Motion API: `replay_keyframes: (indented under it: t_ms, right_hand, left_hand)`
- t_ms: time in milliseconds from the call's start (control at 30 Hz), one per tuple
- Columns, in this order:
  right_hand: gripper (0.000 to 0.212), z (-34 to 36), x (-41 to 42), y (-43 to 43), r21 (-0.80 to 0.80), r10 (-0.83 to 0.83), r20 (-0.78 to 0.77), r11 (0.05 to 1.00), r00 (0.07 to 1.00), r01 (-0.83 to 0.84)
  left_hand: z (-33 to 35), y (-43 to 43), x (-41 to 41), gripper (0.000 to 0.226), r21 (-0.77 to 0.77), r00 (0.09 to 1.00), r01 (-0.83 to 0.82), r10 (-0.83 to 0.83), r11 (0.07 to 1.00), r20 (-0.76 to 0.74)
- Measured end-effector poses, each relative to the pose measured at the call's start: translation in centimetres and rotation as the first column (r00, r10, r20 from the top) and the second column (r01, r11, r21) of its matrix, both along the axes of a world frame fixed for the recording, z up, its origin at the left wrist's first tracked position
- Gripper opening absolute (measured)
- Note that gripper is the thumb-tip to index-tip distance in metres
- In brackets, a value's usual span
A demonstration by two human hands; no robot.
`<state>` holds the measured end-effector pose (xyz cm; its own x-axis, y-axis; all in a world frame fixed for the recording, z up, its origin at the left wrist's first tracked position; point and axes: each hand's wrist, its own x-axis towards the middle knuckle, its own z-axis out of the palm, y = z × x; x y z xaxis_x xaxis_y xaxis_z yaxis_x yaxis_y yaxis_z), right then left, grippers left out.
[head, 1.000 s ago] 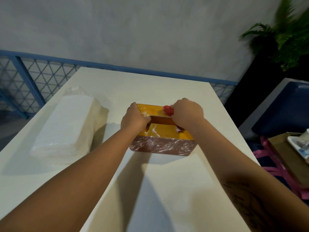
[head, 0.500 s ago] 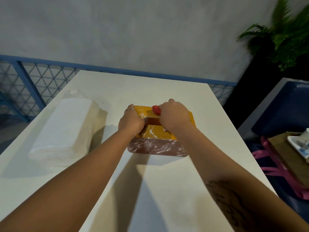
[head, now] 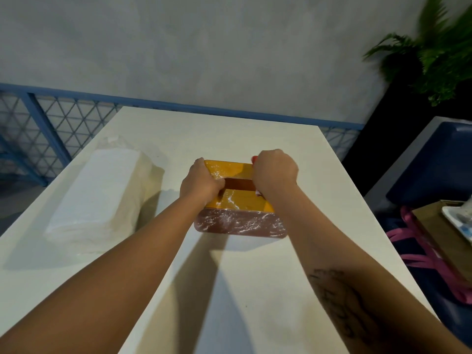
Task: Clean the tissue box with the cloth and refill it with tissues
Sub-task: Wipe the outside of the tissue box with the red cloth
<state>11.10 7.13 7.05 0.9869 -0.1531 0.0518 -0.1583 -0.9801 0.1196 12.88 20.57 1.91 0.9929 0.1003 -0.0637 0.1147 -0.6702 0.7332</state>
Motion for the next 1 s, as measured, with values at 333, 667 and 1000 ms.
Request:
replay_keyframes:
  t_ms: [333,667,1000]
  right_hand:
    - [0.029,0.7,0.2,-2.7,0.010,0.253,-0.052,0.968,0.966,-0.253]
    - [0.027,0.1,-0.5,-1.2,-0.037,0.072,0.009,0.997,0.997,-0.071]
    - [0.033,0.4,-0.4,-3.2,0.014,0.427,-0.013,0.904,0.904,-0.427]
  left_hand:
    - [0.5,0.1,-0.5,0.052,-0.054,1.000,0.007,-0.008,0.999,-0.021]
    - [0.6,-0.1,-0.6,0.053,-0.032,1.000,-0.007,0.007,0.999,-0.004]
    - [1.0,-0.3,-1.0,0.070,-0.068,0.999,-0.025,0.023,0.997,-0.032]
